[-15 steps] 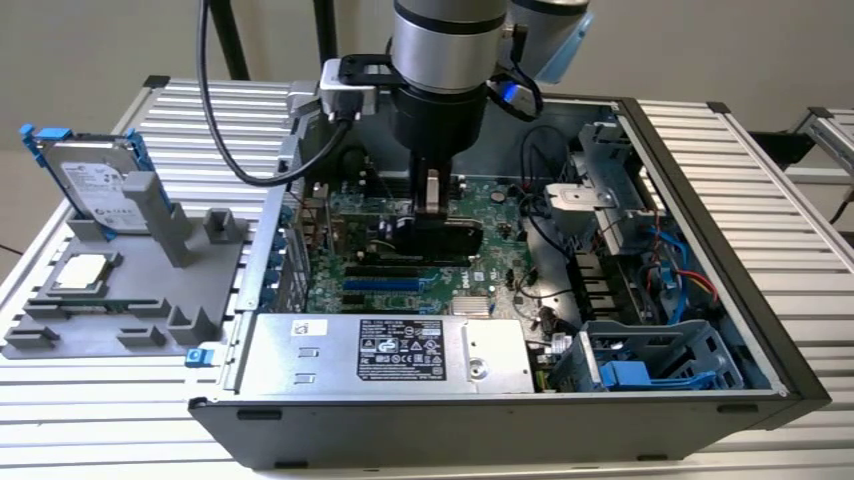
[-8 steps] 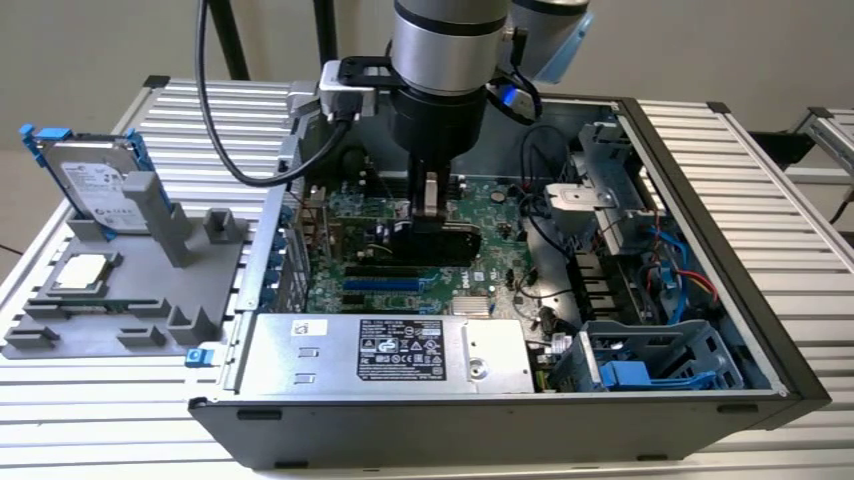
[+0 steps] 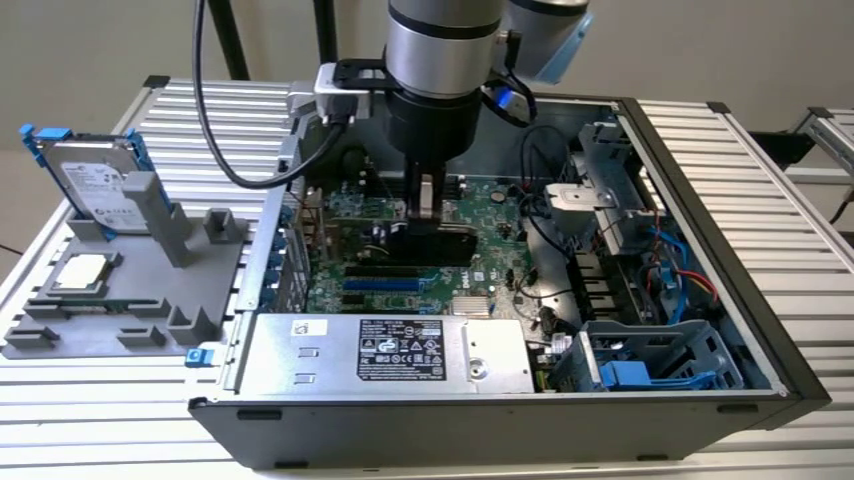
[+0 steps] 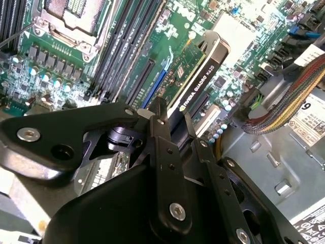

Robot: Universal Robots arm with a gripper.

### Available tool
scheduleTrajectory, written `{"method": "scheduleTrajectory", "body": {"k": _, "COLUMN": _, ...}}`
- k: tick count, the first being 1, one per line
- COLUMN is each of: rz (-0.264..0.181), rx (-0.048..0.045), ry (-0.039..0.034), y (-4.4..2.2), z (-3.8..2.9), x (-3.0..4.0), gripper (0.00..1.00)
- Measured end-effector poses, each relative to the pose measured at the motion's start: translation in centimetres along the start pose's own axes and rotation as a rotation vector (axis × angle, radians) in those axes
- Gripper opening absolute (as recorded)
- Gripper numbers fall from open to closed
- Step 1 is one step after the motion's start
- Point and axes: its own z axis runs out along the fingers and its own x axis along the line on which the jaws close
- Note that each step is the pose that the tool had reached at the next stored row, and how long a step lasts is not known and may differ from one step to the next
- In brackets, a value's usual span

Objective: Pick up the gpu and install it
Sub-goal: 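Insert the gpu into the slot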

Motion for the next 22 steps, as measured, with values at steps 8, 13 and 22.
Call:
{"method": "scheduleTrajectory", "body": {"k": 8, "rz": 0.001, "rx": 0.008, "ry": -0.0088, "y": 0.84, "z": 0.62, "x": 0.23, "gripper": 0.0}}
{"method": "scheduleTrajectory", "body": {"k": 13, "rz": 0.01, "rx": 0.0082, "ry": -0.0091, "y": 0.85, "z": 0.95, "x": 0.57, "gripper": 0.0}}
{"method": "scheduleTrajectory", "body": {"k": 22, "rz": 0.028, "rx": 0.0083, "ry": -0.0093, "y": 1.39, "z": 1.57, "x": 1.12, "gripper": 0.0}}
